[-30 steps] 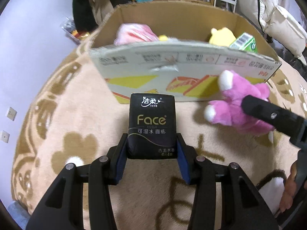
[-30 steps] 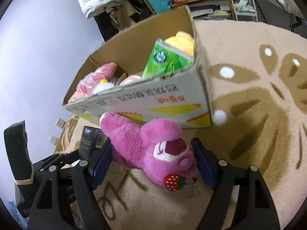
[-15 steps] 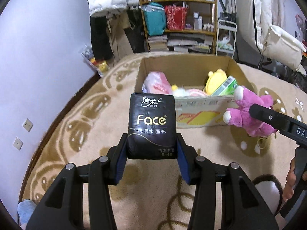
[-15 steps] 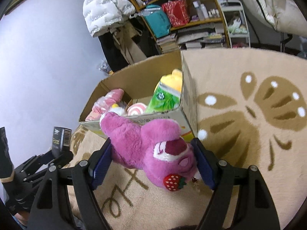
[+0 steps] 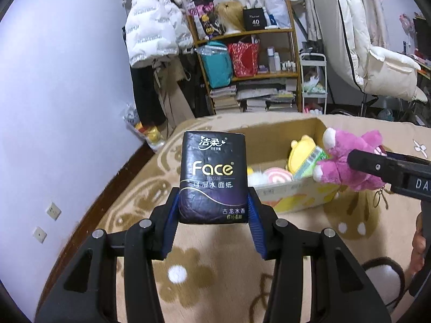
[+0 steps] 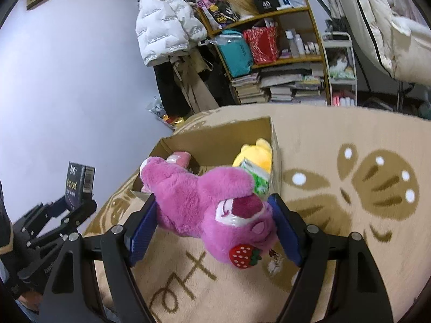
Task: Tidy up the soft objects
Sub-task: 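Lift the pink bear with the right gripper while the left carries the Face pack over the box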
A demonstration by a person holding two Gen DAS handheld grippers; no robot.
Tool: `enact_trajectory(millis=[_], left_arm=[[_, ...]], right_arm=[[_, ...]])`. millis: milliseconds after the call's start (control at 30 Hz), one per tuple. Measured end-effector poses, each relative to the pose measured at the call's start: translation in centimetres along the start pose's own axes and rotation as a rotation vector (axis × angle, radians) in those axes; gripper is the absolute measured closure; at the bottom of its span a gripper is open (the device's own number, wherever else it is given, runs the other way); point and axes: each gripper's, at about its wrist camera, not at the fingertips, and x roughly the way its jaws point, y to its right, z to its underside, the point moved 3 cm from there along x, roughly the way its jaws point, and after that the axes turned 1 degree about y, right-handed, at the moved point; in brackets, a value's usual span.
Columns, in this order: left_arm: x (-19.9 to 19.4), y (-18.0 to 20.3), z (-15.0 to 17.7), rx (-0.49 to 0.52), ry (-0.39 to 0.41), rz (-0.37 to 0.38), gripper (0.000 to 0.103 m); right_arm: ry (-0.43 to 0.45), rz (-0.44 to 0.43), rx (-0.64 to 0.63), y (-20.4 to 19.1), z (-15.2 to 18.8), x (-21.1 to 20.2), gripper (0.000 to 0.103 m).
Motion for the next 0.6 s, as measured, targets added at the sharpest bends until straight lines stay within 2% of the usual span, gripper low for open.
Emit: enact_trajectory(millis=[300, 600], left_arm=[[3.2, -1.1, -3.0, -0.018, 0.020, 0.003, 0.058], [7.6, -0.5, -4.8, -0.016, -0.003, 0.027, 0.057]], right_arm=[[0.006, 0.033, -0.032, 0.3, -1.8, 1.7, 0.019], [-0.008, 0.052, -0.058, 0.9, -3.7, 4.4, 0.019]])
